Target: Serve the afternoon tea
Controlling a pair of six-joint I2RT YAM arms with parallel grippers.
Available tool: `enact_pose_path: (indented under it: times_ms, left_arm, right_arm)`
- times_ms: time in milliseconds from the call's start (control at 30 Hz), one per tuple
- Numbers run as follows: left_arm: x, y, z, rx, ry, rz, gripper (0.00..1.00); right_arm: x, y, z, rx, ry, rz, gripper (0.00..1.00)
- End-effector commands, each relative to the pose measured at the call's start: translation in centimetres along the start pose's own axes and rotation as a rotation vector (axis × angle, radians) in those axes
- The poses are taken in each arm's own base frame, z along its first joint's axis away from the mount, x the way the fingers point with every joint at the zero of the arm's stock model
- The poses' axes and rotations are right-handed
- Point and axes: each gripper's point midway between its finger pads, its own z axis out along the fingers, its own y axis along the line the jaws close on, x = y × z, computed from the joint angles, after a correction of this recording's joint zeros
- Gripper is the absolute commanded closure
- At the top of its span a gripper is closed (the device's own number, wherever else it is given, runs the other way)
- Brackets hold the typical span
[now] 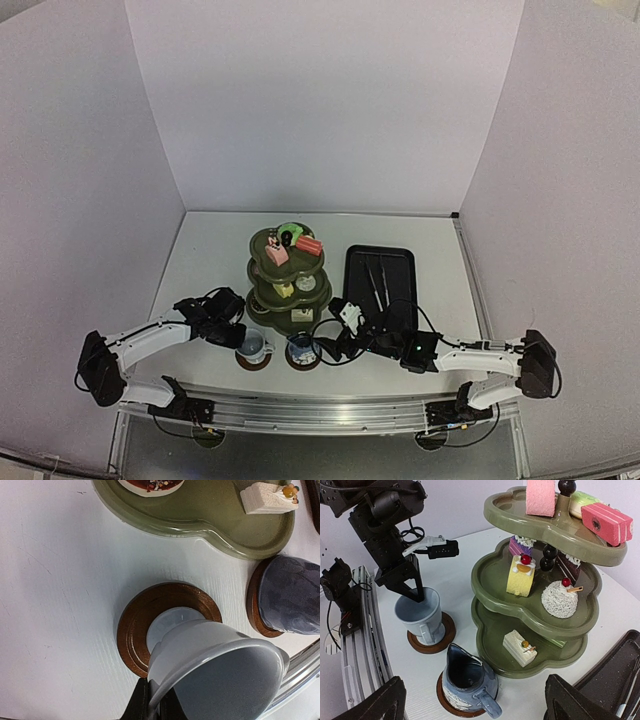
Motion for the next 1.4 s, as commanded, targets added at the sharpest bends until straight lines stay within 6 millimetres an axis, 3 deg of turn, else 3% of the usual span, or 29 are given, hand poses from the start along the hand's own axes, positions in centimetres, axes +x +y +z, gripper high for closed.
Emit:
enact_pose_path:
  times_ms: [0, 233, 433, 600, 700, 800, 900, 1000, 1100, 1200, 1300, 1367]
  left_arm:
    - [-1.5, -0.7, -0.9, 0.021, -0.058, -0.006, 0.98]
    - [-1.7, -0.3, -1.3, -0.004, -0.076, -0.008, 0.65]
    - [-2.7, -0.6, -2.9, 0.004, -0.12, 0.005, 0.62]
    - [-6.3, -2.1, -7.2, 0.05, -0.294, 0.099, 0.52]
    - [-10.4, -1.9, -10.9, -0.013, -0.52, 0.209, 0.39]
    - [-14.6, 0.5, -14.4, -0.12, -0.727, 0.22, 0.3]
    - [-18.0, 4.3, -17.3, -0.147, -0.865, 0.111, 0.23]
    - [-19.4, 8.6, -18.4, -0.193, -0.939, -0.005, 0.16]
    - [-19.2, 12.7, -18.2, -0.225, -0.977, -0.11, 0.11]
    - [-18.0, 15.9, -17.3, -0.222, -1.002, -0.228, 0.07]
    - [-16.2, 18.6, -15.9, -0.219, -1.018, -0.31, 0.02]
    - [-14.9, 20.3, -14.7, -0.227, -1.027, -0.35, 0.0]
  right_arm:
    - [0.3, -0.1, -0.2, 0.016, 0.0, 0.001, 0.06]
    - [0.3, -0.3, 0.0, 0.026, 0.002, 0.003, 0.04]
    - [0.1, -1.7, -0.2, 0.106, -0.003, 0.039, 0.02]
    - [0.7, -4.6, -0.2, 0.223, 0.077, 0.08, 0.02]
    - [1.0, -8.8, -0.9, 0.3, 0.118, 0.189, 0.02]
    - [2.3, -14.5, -3.1, 0.457, 0.175, 0.292, 0.02]
    - [3.3, -20.4, -6.1, 0.599, 0.208, 0.395, 0.02]
    - [4.3, -25.9, -9.7, 0.696, 0.174, 0.538, 0.02]
    - [5.8, -31.1, -14.8, 0.825, 0.119, 0.646, 0.02]
    - [7.3, -33.8, -19.7, 0.884, 0.034, 0.735, 0.02]
    - [8.4, -34.2, -23.3, 0.897, -0.058, 0.751, 0.02]
    - [8.9, -33.3, -24.3, 0.899, -0.105, 0.717, 0.02]
